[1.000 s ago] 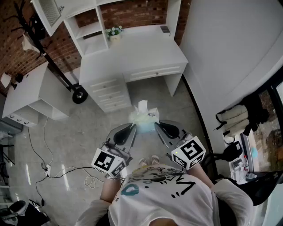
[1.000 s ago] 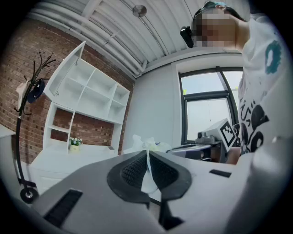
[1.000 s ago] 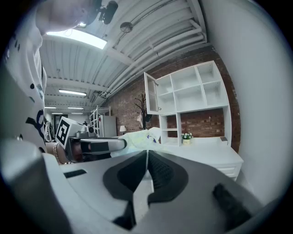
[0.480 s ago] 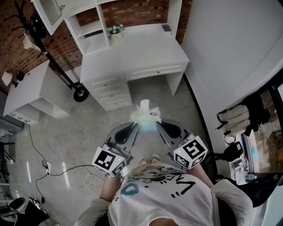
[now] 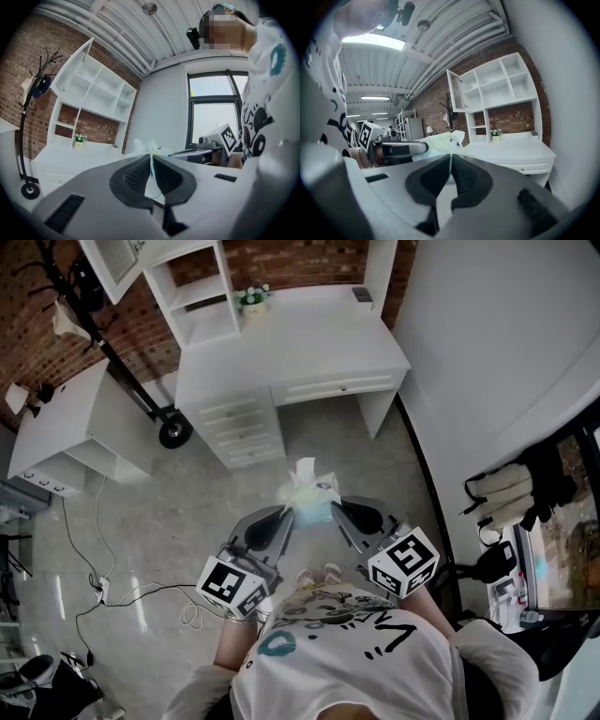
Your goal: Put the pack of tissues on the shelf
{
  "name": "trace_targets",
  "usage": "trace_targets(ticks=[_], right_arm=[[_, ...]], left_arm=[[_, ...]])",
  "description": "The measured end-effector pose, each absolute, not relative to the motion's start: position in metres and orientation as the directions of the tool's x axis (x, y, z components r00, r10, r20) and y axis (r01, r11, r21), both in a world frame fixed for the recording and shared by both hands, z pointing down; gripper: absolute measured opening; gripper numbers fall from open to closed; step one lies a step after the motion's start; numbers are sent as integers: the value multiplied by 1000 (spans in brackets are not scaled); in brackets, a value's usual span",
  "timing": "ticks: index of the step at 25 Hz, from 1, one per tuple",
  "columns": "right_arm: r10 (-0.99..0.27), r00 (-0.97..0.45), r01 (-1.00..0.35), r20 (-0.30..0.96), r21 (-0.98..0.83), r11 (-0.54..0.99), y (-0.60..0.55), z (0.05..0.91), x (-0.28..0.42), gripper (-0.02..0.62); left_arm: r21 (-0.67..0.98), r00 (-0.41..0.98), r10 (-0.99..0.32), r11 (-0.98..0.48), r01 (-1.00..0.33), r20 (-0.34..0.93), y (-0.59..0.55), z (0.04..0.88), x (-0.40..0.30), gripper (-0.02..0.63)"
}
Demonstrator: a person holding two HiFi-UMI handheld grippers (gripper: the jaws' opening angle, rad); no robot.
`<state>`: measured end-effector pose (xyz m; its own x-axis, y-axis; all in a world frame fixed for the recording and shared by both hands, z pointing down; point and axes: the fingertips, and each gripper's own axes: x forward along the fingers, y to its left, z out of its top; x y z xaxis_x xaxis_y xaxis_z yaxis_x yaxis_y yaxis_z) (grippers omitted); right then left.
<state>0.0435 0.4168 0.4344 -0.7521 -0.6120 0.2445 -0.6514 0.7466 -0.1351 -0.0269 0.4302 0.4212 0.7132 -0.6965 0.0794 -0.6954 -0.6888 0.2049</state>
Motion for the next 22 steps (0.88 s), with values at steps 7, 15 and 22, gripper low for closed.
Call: trace_targets(ticks=[7,15,22], right_arm=[[-617,-739,-664,272,-138,735,411,440,35,32],[-653,-720,-689,234,-129,713,406,438,30,31],[-669,-709,-704,222,-168,690,388,445,43,32]], left_arm=[[223,738,-672,-711,-667,63,426,423,-34,18],[192,741,-669,-721,-666,59,420,420,-40,18],[174,747,-660,-728,-663,82,403,423,-26,18]])
